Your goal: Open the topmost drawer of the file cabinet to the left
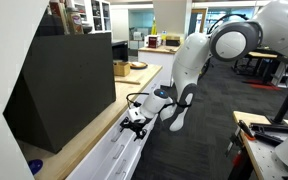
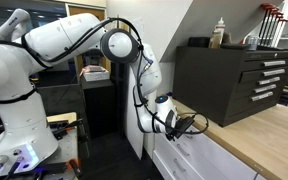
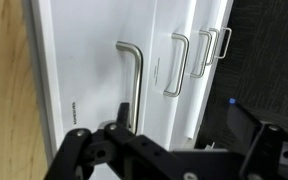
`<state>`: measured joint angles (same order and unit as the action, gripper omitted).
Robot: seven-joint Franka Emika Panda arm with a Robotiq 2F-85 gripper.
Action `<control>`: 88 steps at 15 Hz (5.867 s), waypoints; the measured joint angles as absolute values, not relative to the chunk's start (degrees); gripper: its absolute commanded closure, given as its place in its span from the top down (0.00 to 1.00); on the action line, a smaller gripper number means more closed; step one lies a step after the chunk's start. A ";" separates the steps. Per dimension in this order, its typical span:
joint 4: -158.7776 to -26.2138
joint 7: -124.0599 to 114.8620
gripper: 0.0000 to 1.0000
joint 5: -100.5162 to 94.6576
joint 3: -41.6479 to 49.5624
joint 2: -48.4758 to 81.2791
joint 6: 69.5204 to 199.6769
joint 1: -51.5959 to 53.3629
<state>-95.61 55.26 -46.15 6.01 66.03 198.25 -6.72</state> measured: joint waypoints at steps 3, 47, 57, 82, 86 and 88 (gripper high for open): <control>-94.43 55.26 1.00 -46.19 6.00 67.58 198.25 -6.88; -85.93 59.96 0.05 -57.28 -9.23 73.76 198.24 -21.91; -86.60 60.36 0.05 -59.09 -10.02 73.66 198.36 -23.15; -87.83 60.67 0.04 -61.01 -10.21 72.98 198.38 -23.95; -90.40 60.64 0.05 -63.64 -10.96 71.89 198.42 -25.66; -94.39 60.34 0.04 -66.13 -11.71 70.17 198.51 -27.84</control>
